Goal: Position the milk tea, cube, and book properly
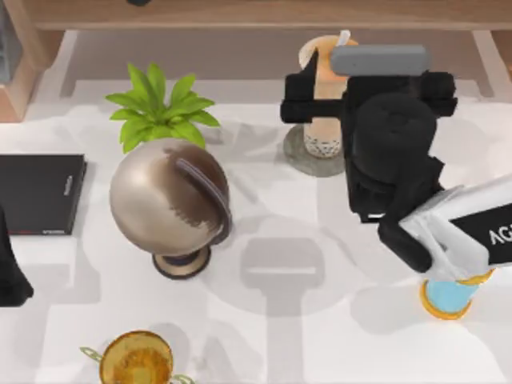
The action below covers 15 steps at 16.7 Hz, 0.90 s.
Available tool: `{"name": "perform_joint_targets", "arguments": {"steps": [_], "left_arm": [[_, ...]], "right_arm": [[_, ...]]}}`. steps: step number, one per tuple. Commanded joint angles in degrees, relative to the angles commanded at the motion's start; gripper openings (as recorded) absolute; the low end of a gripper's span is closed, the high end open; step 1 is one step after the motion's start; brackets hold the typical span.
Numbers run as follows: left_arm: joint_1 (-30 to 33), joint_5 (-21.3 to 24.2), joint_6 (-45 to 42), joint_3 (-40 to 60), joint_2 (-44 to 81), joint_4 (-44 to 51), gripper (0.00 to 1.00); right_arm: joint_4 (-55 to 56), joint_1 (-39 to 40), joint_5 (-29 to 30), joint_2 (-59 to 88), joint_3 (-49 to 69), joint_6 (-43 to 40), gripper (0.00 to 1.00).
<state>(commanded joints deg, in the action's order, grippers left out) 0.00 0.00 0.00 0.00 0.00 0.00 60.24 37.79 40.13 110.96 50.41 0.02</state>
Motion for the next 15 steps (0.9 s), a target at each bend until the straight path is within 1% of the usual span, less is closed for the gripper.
{"name": "perform_joint_targets", "arguments": {"steps": [3, 9, 15], "left_arm": [[0.0, 0.0, 0.0, 0.0, 0.0, 0.0, 1.0], [0.0, 0.0, 0.0, 0.0, 0.0, 0.0, 1.0], [0.0, 0.0, 0.0, 0.0, 0.0, 0.0, 1.0]], "right_arm": [[-4.8, -3.03, -3.23, -8.16, -4.05, -0.05, 1.0], [-16.78, -10.54, -11.19, -31.48, -14.05, -0.09, 1.0], [-27.55, -17.29, -18.36, -51.07, -23.05, -0.04, 1.0]]}}
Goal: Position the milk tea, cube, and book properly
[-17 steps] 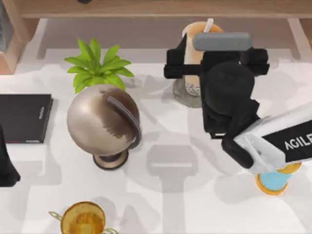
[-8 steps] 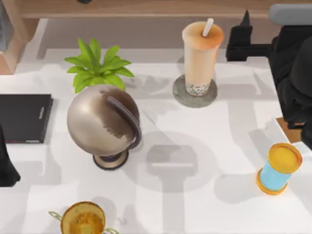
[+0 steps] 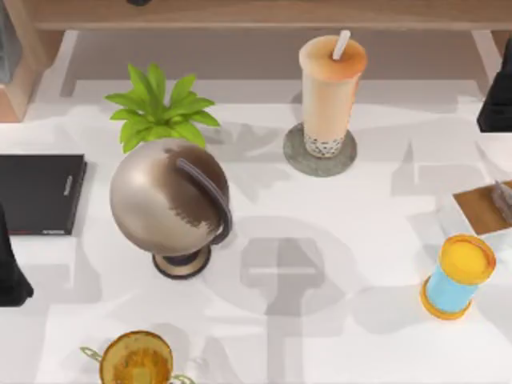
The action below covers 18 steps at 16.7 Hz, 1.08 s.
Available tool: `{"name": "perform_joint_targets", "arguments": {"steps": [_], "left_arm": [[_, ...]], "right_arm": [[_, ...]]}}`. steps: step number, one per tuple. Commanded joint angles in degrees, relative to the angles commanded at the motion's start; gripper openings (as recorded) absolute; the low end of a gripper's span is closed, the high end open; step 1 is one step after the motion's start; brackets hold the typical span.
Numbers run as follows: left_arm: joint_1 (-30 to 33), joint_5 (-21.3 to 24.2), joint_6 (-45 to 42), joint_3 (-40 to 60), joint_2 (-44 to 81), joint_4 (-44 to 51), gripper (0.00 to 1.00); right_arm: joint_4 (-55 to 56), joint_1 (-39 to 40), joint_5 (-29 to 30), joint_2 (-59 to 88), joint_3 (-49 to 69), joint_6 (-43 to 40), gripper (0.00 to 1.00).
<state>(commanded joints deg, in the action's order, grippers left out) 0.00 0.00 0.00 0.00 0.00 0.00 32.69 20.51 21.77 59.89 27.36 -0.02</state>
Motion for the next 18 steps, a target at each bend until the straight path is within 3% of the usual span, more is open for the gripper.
{"name": "perform_joint_targets", "arguments": {"steps": [13, 18], "left_arm": [[0.0, 0.0, 0.0, 0.0, 0.0, 0.0, 1.0], [0.0, 0.0, 0.0, 0.0, 0.0, 0.0, 1.0]], "right_arm": [[-26.85, -16.4, -17.4, -50.42, -22.09, 0.02, 1.0], [-32.62, -20.45, -21.71, -59.77, -27.29, 0.02, 1.0]]}}
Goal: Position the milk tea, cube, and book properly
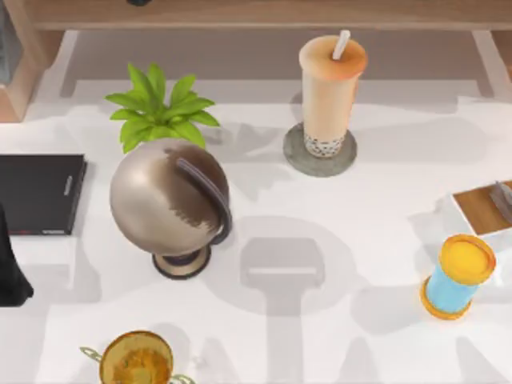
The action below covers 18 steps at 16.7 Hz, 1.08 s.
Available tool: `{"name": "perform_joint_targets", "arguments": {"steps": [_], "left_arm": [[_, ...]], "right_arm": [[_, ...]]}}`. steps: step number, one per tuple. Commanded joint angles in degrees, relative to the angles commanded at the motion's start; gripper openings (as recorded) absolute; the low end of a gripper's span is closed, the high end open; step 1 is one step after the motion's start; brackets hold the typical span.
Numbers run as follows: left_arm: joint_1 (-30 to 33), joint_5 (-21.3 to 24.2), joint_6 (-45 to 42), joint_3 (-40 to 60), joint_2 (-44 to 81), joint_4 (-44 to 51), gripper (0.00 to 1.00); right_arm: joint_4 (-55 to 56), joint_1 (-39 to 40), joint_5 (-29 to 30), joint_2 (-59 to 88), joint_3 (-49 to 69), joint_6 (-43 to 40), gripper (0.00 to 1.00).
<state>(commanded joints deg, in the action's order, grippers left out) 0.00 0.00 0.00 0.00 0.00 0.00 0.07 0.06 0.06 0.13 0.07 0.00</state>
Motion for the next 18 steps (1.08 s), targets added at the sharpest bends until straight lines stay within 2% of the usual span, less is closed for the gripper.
{"name": "perform_joint_targets", "arguments": {"steps": [9, 13, 18], "left_arm": [[-0.58, 0.09, -0.5, 2.71, 2.68, 1.7, 1.0], [-2.83, 0.45, -2.43, 13.34, 13.1, 8.26, 1.0], [-7.28, 1.08, -6.33, 35.34, 34.45, 21.57, 1.0]], "right_arm": [[-0.07, -0.06, -0.06, -0.13, -0.07, 0.0, 1.0], [-0.07, -0.06, -0.06, -0.13, -0.07, 0.0, 1.0], [-0.07, -0.06, -0.06, -0.13, -0.07, 0.0, 1.0]]}}
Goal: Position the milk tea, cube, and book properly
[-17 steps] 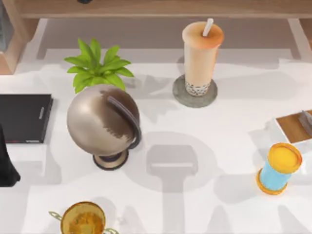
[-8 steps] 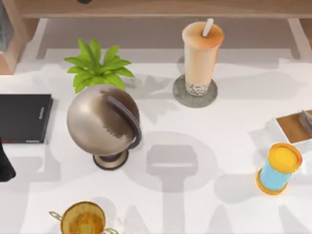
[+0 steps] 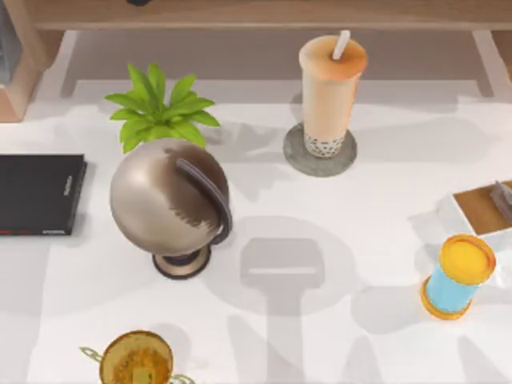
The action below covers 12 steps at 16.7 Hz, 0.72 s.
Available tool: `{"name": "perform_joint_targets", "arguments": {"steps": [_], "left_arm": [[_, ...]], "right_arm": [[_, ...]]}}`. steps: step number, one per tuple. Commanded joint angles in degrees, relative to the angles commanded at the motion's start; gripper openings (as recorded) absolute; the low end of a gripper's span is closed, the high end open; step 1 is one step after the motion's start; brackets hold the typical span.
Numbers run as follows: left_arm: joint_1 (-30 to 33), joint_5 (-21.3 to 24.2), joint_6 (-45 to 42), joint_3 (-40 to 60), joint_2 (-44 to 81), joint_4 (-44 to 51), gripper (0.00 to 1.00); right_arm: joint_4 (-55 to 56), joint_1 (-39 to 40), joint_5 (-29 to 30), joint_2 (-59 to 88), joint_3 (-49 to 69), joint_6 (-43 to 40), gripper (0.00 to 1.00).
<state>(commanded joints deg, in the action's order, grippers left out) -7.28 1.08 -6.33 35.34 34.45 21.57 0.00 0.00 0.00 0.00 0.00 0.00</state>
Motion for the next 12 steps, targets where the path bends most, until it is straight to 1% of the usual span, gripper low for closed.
{"name": "perform_joint_targets", "arguments": {"steps": [4, 12], "left_arm": [[-4.22, 0.53, -3.9, 22.37, 21.39, 13.23, 1.0], [-12.5, 1.4, -12.34, 71.49, 67.7, 41.54, 1.0]], "right_arm": [[0.0, 0.0, 0.0, 0.0, 0.0, 0.0, 1.0], [0.0, 0.0, 0.0, 0.0, 0.0, 0.0, 1.0]]}}
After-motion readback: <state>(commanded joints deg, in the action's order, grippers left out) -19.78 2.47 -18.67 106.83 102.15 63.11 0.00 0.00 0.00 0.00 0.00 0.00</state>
